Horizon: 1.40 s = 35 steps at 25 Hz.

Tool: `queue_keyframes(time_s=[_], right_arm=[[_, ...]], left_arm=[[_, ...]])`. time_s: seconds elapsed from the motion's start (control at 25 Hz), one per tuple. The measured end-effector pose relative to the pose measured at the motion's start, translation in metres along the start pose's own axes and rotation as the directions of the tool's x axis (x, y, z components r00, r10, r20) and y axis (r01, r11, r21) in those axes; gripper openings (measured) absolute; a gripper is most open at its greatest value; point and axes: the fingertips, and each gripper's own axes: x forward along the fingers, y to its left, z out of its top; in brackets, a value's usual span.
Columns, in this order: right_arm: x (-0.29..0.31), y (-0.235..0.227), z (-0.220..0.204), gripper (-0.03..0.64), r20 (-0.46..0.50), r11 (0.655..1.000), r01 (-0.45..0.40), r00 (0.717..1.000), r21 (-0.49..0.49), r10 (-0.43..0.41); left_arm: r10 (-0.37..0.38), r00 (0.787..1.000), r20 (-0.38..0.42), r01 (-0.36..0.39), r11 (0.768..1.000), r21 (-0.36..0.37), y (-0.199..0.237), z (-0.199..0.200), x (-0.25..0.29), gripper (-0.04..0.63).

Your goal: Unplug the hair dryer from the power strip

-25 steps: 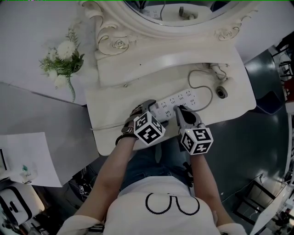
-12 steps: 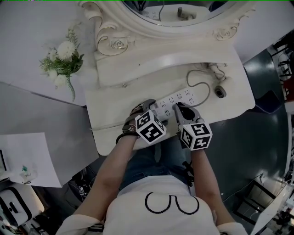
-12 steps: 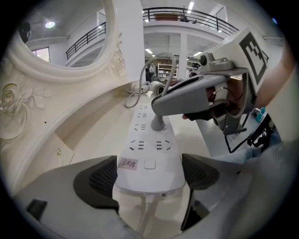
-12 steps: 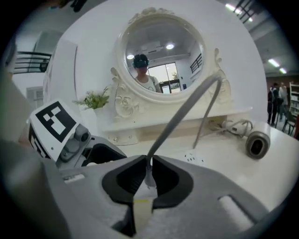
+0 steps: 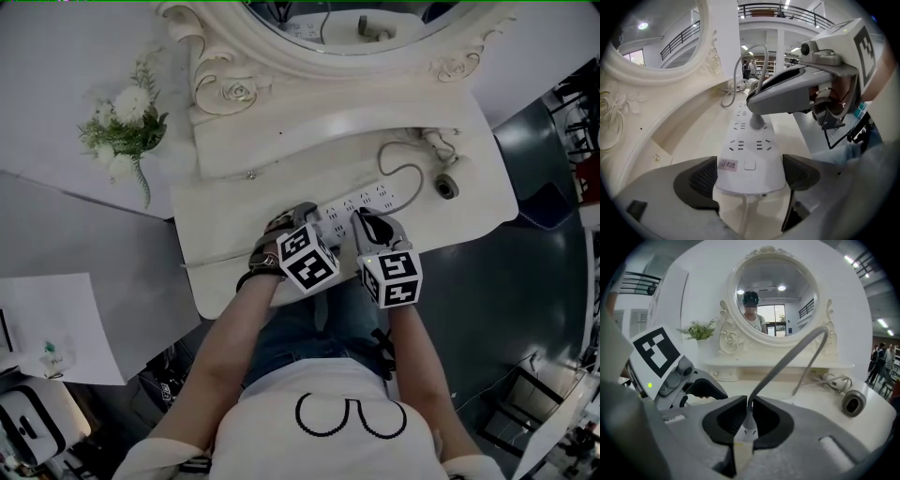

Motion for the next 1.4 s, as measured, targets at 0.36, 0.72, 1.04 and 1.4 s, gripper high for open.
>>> queue_keyframes(time_s=[0.36,0.72,1.04,1.4], right_arm=[[-0.037,-0.023,0.036,0.04,0.153,0.996,0.025,0.987,0.09,-0.039],[-0.056,-0.059,0.043,0.043,0.177,0.967,0.033,0.981,0.251,-0.079],[-0.063,-0.126,-0.017,0.044,0.036,0.866,0.173,0.976,0.469,-0.215],[-0.041,-0.177,-0.049,0.044,-0.077,0.79,0.253,0.964,0.559,-0.255]], left_arm=[[-0.002,1.0,-0.012,0.002,1.0,-0.004,0.001,0.0,0.001,0.431],[-0.005,1.0,-0.014,0.005,1.0,-0.009,-0.001,0.0,0.0,0.431],[-0.006,1.0,-0.015,0.006,1.0,-0.011,0.0,0.0,-0.001,0.431],[-0.005,1.0,-0.024,0.005,1.0,-0.015,0.0,0.0,0.0,0.431]])
